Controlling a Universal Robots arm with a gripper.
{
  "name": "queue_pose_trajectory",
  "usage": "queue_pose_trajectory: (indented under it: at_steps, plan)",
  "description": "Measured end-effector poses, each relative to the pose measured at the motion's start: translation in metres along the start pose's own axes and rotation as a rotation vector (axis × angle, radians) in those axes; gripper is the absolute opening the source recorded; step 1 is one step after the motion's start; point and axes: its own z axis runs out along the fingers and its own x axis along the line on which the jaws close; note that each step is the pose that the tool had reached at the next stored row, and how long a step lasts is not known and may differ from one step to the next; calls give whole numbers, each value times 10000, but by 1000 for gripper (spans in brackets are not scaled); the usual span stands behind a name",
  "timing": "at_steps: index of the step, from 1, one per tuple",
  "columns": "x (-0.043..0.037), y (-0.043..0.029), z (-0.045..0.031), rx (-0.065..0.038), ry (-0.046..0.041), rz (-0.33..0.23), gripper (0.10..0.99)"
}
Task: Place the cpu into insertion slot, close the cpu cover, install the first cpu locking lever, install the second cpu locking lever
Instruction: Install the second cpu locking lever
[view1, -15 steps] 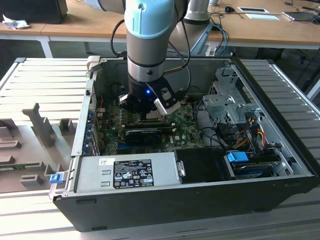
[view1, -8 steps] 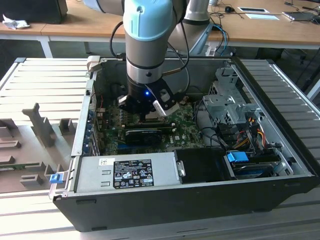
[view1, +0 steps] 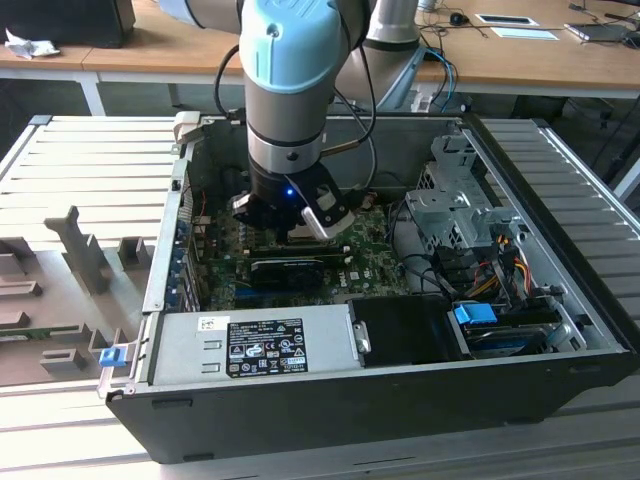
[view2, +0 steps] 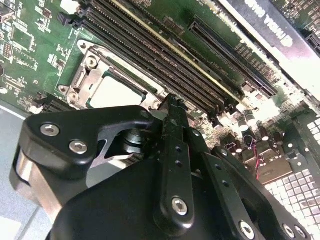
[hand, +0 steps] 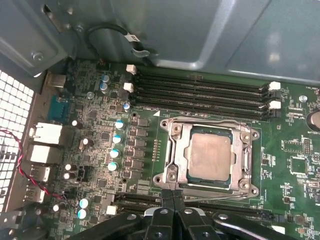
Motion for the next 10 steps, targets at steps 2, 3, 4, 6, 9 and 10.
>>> queue_pose_trajectory:
  at_steps: [2, 3, 4, 6, 9, 10]
  plan:
    - [2, -9, 10, -64, -15, 30, 106]
    - [3, -13, 15, -99, -22, 42, 106]
    - [4, -17, 16, -134, -28, 47, 106]
    - [8, -46, 12, -174, -33, 51, 106]
    - [9, -53, 12, -174, -34, 52, 106]
    - [9, -54, 13, -175, -34, 51, 106]
